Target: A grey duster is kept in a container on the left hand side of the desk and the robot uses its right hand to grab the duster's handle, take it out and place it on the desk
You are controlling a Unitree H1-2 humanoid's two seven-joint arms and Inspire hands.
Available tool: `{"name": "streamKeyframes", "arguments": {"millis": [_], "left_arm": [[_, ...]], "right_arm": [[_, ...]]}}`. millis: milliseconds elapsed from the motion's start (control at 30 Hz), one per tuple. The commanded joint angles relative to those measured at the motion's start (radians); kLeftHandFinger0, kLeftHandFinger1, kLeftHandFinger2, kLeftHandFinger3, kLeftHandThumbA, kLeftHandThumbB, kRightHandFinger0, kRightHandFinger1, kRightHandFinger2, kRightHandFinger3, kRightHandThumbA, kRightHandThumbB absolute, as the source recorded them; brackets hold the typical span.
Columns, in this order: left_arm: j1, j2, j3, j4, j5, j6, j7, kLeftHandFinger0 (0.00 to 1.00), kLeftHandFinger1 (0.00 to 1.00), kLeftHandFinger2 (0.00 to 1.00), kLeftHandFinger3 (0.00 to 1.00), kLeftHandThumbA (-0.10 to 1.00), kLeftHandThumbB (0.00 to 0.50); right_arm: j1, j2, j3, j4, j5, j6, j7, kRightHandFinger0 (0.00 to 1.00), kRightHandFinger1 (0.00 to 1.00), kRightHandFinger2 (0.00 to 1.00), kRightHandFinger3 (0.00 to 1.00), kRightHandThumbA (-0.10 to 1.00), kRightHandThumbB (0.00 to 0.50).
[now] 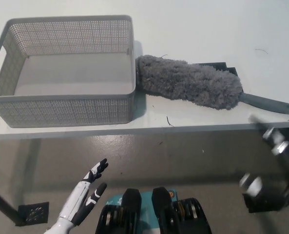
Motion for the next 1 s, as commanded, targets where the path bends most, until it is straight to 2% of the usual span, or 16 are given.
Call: {"name": "streamKeyframes", "arguments": {"millis": [0, 33, 100, 133, 167, 200, 267, 367, 467, 533, 567, 733, 833, 967], "left_arm": [[-0.030, -0.040, 0.012, -0.004, -0.018, -0.064, 0.047, 1.00, 1.00, 1.00, 1.00, 1.00, 0.129], [-0.031, -0.042, 0.013, -0.002, -0.019, -0.067, 0.048, 1.00, 1.00, 1.00, 1.00, 1.00, 0.131], [-0.030, -0.041, 0.015, -0.002, -0.021, -0.069, 0.048, 1.00, 1.00, 1.00, 1.00, 1.00, 0.138], [-0.029, -0.042, 0.015, 0.001, -0.022, -0.072, 0.049, 1.00, 1.00, 1.00, 1.00, 1.00, 0.139], [-0.026, -0.043, 0.014, 0.003, -0.024, -0.075, 0.049, 1.00, 1.00, 1.00, 1.00, 1.00, 0.143], [-0.019, -0.045, 0.012, 0.004, -0.026, -0.077, 0.049, 1.00, 1.00, 1.00, 1.00, 1.00, 0.146], [-0.012, -0.043, 0.008, -0.001, -0.027, -0.077, 0.049, 1.00, 1.00, 1.00, 1.00, 1.00, 0.150], [-0.002, -0.049, 0.005, -0.005, -0.031, -0.077, 0.058, 1.00, 1.00, 1.00, 1.00, 1.00, 0.140], [0.009, -0.054, 0.007, -0.016, -0.033, -0.077, 0.066, 1.00, 1.00, 1.00, 1.00, 1.00, 0.121], [0.014, -0.051, 0.006, -0.025, -0.028, -0.077, 0.068, 1.00, 1.00, 1.00, 1.00, 1.00, 0.120], [0.014, -0.052, 0.006, -0.029, -0.026, -0.077, 0.069, 1.00, 1.00, 1.00, 1.00, 1.00, 0.132], [0.018, -0.050, 0.000, -0.043, -0.015, -0.077, 0.060, 1.00, 1.00, 1.00, 1.00, 1.00, 0.155], [0.024, -0.045, 0.002, -0.049, -0.020, -0.077, 0.049, 1.00, 1.00, 1.00, 1.00, 1.00, 0.121], [0.020, -0.038, 0.000, -0.045, -0.021, -0.077, 0.052, 1.00, 1.00, 1.00, 1.00, 1.00, 0.115]], "right_arm": [[0.055, 0.039, 0.315, -0.148, -0.256, -0.423, -0.673, 0.92, 1.00, 1.00, 1.00, 0.87, 0.180], [0.051, 0.050, 0.281, -0.061, -0.226, -0.423, -0.658, 0.94, 1.00, 1.00, 1.00, 0.87, 0.204], [0.023, 0.101, 0.200, 0.086, -0.175, -0.423, -0.611, 0.92, 1.00, 1.00, 1.00, 0.90, 0.206], [0.018, 0.119, 0.168, 0.126, -0.145, -0.423, -0.567, 0.97, 1.00, 1.00, 1.00, 0.93, 0.235], [0.011, 0.136, 0.124, 0.188, -0.095, -0.423, -0.485, 1.00, 1.00, 1.00, 1.00, 1.00, 0.244], [0.003, 0.159, 0.060, 0.284, -0.032, -0.418, -0.367, 1.00, 1.00, 1.00, 1.00, 1.00, 0.272], [-0.020, 0.153, 0.035, 0.392, 0.021, -0.349, -0.287, 1.00, 1.00, 1.00, 1.00, 1.00, 0.259], [-0.043, 0.151, 0.016, 0.486, 0.108, -0.283, -0.219, 1.00, 1.00, 1.00, 1.00, 1.00, 0.296], [-0.059, 0.156, 0.007, 0.532, 0.157, -0.276, -0.174, 1.00, 1.00, 1.00, 1.00, 1.00, 0.312], [-0.062, 0.155, 0.017, 0.558, 0.123, -0.289, -0.166, 1.00, 1.00, 1.00, 1.00, 1.00, 0.296], [-0.063, 0.153, 0.019, 0.562, 0.114, -0.294, -0.166, 1.00, 1.00, 1.00, 1.00, 1.00, 0.316], [-0.056, 0.152, 0.032, 0.565, 0.095, -0.305, -0.167, 1.00, 1.00, 1.00, 1.00, 1.00, 0.293], [-0.050, 0.155, 0.037, 0.561, 0.099, -0.302, -0.163, 1.00, 1.00, 1.00, 1.00, 1.00, 0.301], [-0.051, 0.154, 0.046, 0.567, 0.097, -0.306, -0.157, 1.00, 1.00, 1.00, 1.00, 1.00, 0.296]]}}
